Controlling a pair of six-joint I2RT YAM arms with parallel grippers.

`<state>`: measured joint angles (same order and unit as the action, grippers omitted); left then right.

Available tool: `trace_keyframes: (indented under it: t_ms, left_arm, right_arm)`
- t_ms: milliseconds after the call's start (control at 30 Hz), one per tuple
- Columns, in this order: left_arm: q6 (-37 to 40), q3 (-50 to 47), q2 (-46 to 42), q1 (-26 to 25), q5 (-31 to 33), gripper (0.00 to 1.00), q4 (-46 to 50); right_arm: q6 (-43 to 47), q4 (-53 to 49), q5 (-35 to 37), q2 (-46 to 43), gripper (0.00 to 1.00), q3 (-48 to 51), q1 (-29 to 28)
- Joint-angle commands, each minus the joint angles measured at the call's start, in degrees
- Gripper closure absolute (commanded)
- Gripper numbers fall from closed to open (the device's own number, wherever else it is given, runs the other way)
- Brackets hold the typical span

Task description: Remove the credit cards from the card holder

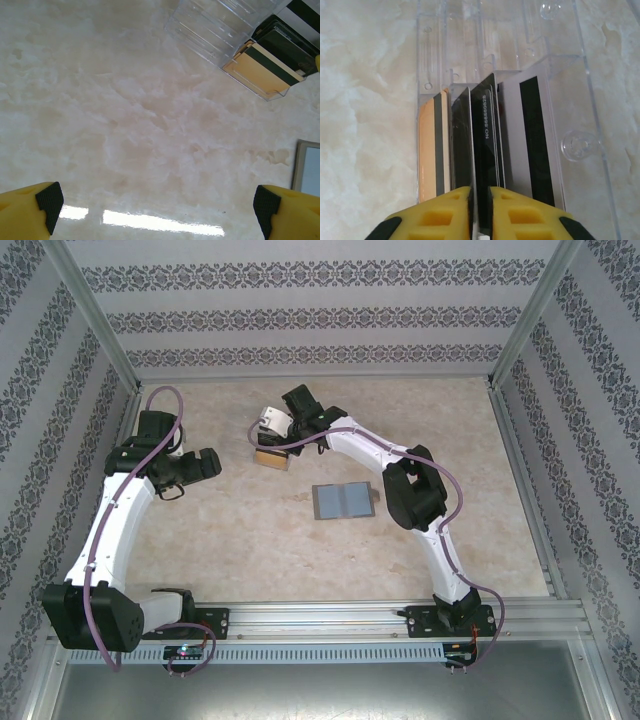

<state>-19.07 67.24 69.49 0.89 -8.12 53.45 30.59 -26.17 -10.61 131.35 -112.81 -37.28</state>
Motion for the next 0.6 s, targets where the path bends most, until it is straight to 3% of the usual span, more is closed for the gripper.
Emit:
trace_keyframes:
  t_ms: [0, 167, 300, 467, 567]
  left_arm:
    - [1.6, -0.6, -0.8, 0.9, -0.6, 0.0, 0.4]
    - [1.6, -0.5, -0.7, 1.0, -0.8, 0.0, 0.4]
    - [1.5, -0.6, -0.8, 1.0, -0.9, 0.0, 0.3]
    - [1.3, -0.7, -0.6, 1.2, -2.0, 0.0, 0.2]
    - [1.0, -0.8, -0.4, 1.3, -3.8, 0.01, -0.1]
  right_arm:
    - [-0.7, -1.2, 1.8, 0.4, 0.78, -2.4, -0.2]
    - [-5.7, -1.6, 1.1, -3.3, 0.69, -1.4, -0.2]
    - [-14.1, 0.0, 1.3, -9.6, 0.53, 4.0, -0.2]
    - [-30.4, 2.1, 4.4, -19.6, 0.42, 16.1, 0.2]
    - [-40.2, 2.3, 1.8, -25.4, 0.4, 24.6, 1.4]
